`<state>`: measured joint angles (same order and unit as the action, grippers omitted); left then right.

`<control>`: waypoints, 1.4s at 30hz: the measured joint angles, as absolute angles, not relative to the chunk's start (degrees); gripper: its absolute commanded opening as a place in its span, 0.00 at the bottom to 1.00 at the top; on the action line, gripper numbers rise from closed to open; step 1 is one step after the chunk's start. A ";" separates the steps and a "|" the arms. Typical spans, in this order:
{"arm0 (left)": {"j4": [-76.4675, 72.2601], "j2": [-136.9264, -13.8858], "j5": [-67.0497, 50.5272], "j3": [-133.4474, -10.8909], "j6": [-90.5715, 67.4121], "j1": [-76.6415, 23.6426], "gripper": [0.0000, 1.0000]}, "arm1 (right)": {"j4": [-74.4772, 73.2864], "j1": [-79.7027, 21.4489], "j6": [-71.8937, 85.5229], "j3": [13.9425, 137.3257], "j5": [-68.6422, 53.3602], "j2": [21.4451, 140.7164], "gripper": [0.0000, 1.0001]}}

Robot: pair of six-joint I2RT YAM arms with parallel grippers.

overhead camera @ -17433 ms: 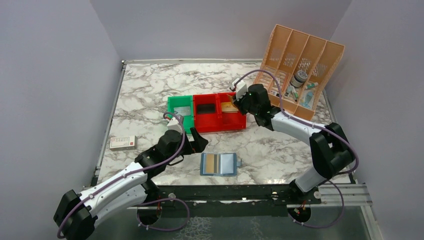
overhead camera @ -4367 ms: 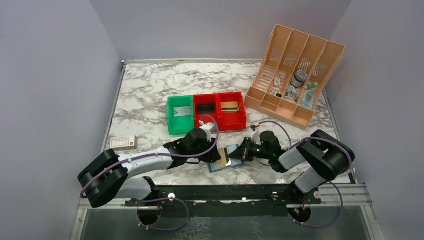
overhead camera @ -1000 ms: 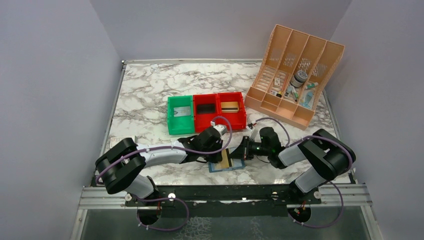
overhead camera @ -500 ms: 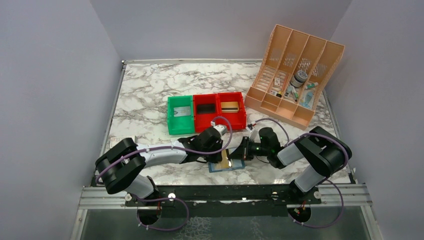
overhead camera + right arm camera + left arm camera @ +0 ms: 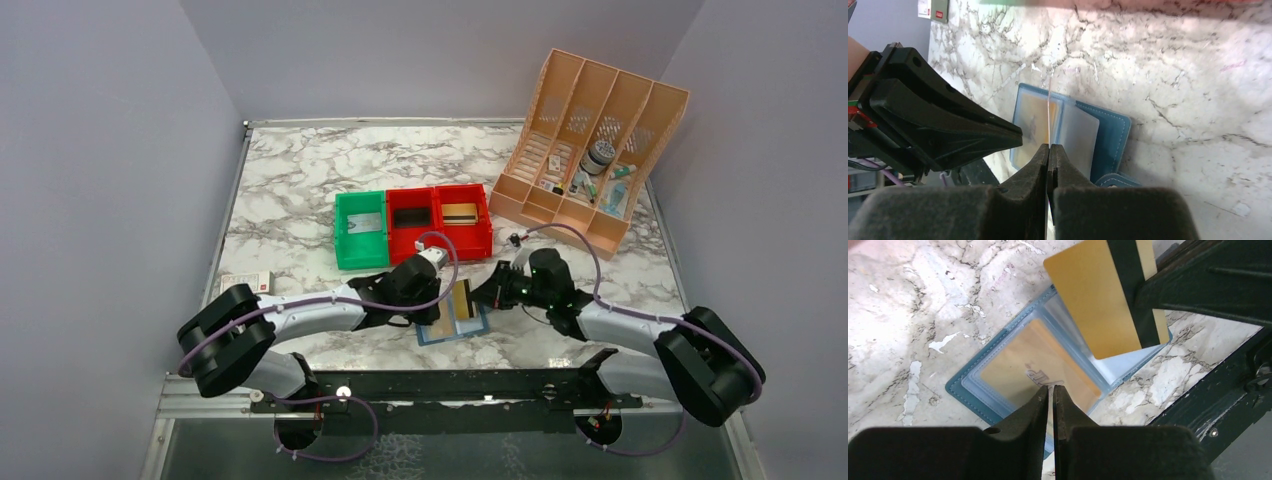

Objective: Take the credit cards out of the card holder

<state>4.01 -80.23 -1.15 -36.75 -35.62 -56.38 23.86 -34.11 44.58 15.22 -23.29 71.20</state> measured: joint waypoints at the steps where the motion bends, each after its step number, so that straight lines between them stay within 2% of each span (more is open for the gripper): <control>1: 3.99 -79.50 -0.91 -36.47 -35.62 -56.38 0.16 | 22.24 -34.11 43.75 15.68 -22.72 69.84 0.01; 7: 3.09 -74.94 0.03 -34.72 -36.27 -56.38 0.22 | 16.78 -34.11 39.44 16.84 -21.91 64.03 0.01; 10: 2.68 -72.07 1.17 -33.50 -36.77 -56.38 0.29 | 16.56 -34.11 37.28 16.84 -22.13 60.60 0.01; 18: 3.20 -65.80 6.46 -31.18 -38.48 -56.38 0.60 | 16.49 -34.11 31.05 16.93 -20.53 52.42 0.01; 22: 4.03 -62.59 9.28 -29.71 -39.48 -56.31 0.78 | 14.00 -34.11 28.69 19.51 -14.87 51.33 0.01; 24: 4.60 -61.06 10.22 -29.08 -39.97 -56.21 0.84 | 11.60 -33.91 27.46 22.44 -12.47 52.12 0.01; 29: 5.80 -57.10 12.64 -27.57 -40.91 -55.22 0.90 | 7.70 -30.46 25.34 32.42 -11.18 58.52 0.01; 35: 7.20 -52.95 13.96 -25.69 -41.69 -53.63 0.99 | 7.33 -24.84 24.05 36.51 -9.21 63.29 0.01; 42: 8.25 -51.22 14.39 -24.60 -41.98 -52.10 0.99 | 13.82 -24.73 14.66 37.23 -8.29 67.11 0.01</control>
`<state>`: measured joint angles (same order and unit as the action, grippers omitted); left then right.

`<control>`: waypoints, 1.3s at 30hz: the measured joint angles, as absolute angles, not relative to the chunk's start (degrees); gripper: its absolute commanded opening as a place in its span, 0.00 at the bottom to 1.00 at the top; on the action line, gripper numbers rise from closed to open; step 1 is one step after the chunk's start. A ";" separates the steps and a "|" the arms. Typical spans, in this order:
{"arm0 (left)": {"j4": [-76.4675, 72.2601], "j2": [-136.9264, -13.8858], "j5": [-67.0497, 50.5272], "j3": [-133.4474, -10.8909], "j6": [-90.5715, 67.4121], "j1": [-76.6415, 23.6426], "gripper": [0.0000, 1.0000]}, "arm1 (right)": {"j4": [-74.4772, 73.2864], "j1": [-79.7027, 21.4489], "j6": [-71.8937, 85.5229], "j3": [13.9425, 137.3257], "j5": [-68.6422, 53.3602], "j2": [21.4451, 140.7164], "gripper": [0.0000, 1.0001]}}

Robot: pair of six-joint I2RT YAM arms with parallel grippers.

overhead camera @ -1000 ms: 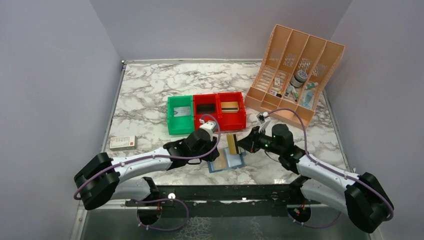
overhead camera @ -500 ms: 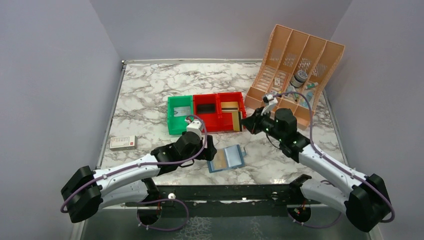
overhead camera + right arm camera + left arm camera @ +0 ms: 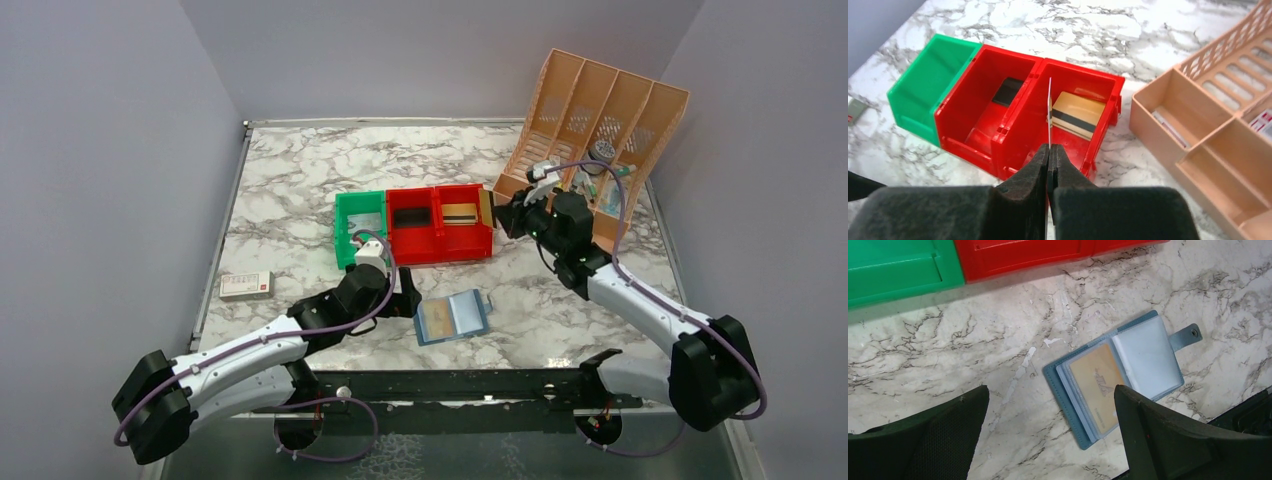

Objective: Take the credit cards out of the card holder

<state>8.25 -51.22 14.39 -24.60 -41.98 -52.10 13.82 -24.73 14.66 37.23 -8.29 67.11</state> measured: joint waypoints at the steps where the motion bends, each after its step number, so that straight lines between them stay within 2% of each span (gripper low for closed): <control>1: 8.23 -51.27 14.39 -24.58 -42.06 -51.90 0.99 | 15.33 -24.75 12.58 37.23 -8.86 67.96 0.01; 9: 8.14 -52.29 14.39 -24.58 -42.19 -51.40 0.99 | 25.21 -27.03 -11.18 36.40 -14.37 73.34 0.01; 16: 7.51 -52.88 14.37 -24.58 -42.54 -51.09 0.99 | 23.33 -31.07 -30.41 38.39 -16.51 80.93 0.01; 22: 7.70 -52.90 14.37 -24.58 -42.52 -51.05 0.99 | 22.28 -31.03 -41.87 38.48 -17.63 82.13 0.01; 39: 8.73 -53.95 14.35 -24.58 -41.43 -50.68 0.99 | 20.49 -31.03 -51.13 44.62 -16.36 91.13 0.01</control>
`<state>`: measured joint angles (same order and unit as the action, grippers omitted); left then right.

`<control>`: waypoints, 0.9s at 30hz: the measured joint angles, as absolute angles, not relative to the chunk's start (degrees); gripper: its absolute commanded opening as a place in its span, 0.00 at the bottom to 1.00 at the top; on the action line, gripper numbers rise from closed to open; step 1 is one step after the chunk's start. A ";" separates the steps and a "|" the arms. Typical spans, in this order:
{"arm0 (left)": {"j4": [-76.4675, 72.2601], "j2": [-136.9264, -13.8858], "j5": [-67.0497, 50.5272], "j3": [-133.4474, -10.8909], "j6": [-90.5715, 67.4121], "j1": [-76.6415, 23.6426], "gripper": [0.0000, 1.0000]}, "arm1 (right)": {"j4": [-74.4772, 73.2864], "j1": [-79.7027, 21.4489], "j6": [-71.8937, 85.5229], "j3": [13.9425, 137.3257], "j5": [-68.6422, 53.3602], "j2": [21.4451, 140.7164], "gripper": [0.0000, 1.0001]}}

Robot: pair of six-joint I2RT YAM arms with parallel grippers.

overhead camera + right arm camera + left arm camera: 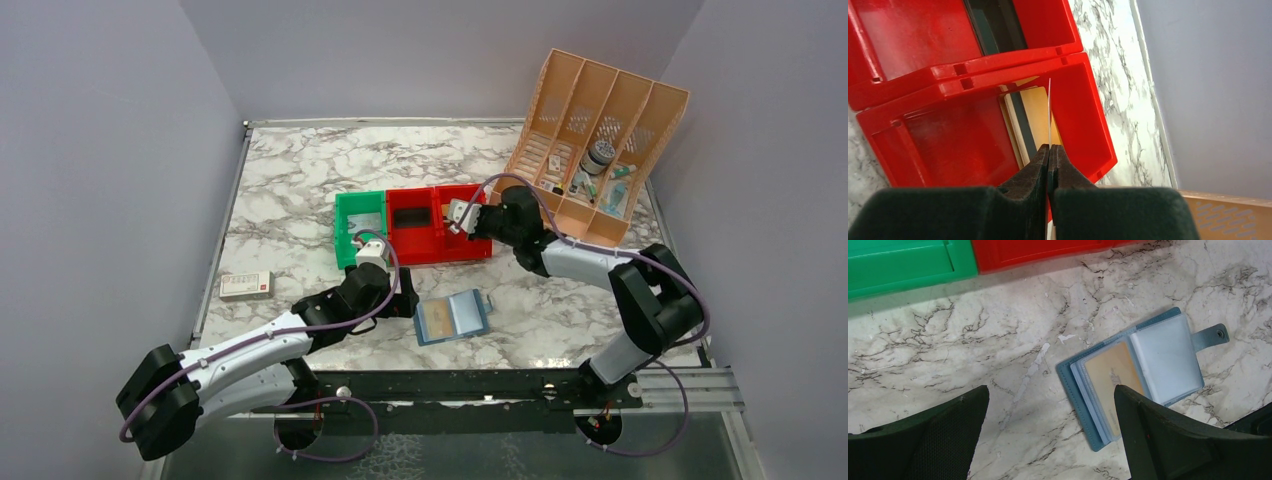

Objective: Take the credit cards out of the card holder

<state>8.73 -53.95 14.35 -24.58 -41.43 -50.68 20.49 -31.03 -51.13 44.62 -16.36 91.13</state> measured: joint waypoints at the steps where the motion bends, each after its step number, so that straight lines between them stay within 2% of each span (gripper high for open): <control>1: 8.73 -53.95 14.35 -24.58 -41.43 -50.68 0.99 | 20.51 -31.03 -51.31 45.10 -16.16 91.74 0.01; 19: 10.04 -52.90 14.39 -24.58 -41.45 -50.57 0.99 | 19.51 -31.03 -54.37 53.28 -14.17 102.74 0.02; 27: 10.94 -51.96 14.39 -24.58 -41.45 -50.57 0.99 | 19.29 -31.03 -55.90 53.74 -13.98 103.94 0.02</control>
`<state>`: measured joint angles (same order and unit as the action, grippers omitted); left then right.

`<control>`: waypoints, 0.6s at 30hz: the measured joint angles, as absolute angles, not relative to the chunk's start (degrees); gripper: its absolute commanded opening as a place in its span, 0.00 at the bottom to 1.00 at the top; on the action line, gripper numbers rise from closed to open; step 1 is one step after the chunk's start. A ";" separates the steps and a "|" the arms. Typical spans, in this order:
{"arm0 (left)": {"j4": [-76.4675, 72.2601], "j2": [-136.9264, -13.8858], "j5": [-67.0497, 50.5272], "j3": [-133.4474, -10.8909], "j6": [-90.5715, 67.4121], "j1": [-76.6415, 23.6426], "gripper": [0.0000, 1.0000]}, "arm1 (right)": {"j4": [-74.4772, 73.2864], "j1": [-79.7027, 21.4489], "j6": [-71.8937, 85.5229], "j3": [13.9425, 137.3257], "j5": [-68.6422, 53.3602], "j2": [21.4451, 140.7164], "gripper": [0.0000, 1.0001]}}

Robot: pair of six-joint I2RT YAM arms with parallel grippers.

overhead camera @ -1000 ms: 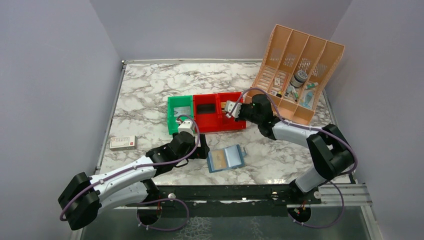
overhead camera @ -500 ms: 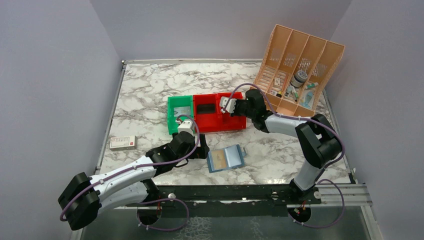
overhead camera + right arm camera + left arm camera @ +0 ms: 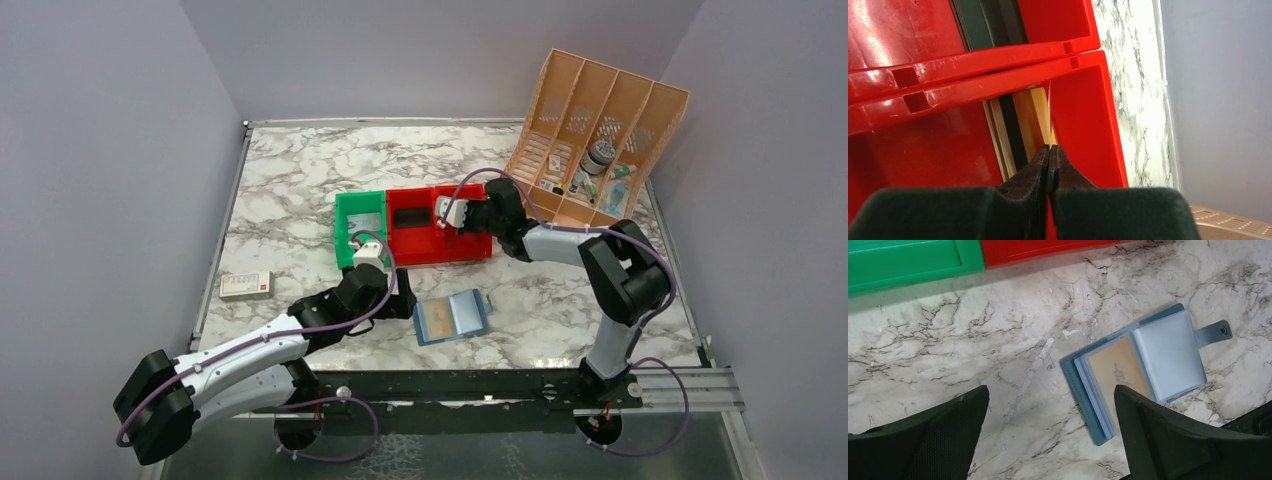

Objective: Take the credit cards out of the card holder

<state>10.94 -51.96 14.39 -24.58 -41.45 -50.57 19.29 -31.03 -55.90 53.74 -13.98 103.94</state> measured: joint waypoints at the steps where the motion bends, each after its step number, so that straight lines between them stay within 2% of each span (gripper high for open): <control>1: 11.07 -51.96 14.39 -24.58 -41.43 -50.57 0.99 | 19.27 -31.03 -55.99 53.74 -13.98 103.98 0.02; 8: 11.29 -51.96 14.39 -24.58 -41.43 -50.57 0.99 | 17.80 -31.03 -56.36 56.12 -13.47 106.32 0.03; 13: 11.29 -51.72 14.39 -24.58 -41.43 -50.35 0.99 | 16.95 -31.03 -56.90 56.18 -13.28 106.41 0.18; 18: 11.29 -51.68 14.39 -24.58 -41.43 -50.35 0.99 | 16.23 -31.03 -57.28 56.18 -13.23 106.39 0.22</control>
<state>11.29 -51.68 14.39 -24.58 -41.43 -50.35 16.23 -31.03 -57.28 56.18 -13.23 106.39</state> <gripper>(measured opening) 0.992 0.190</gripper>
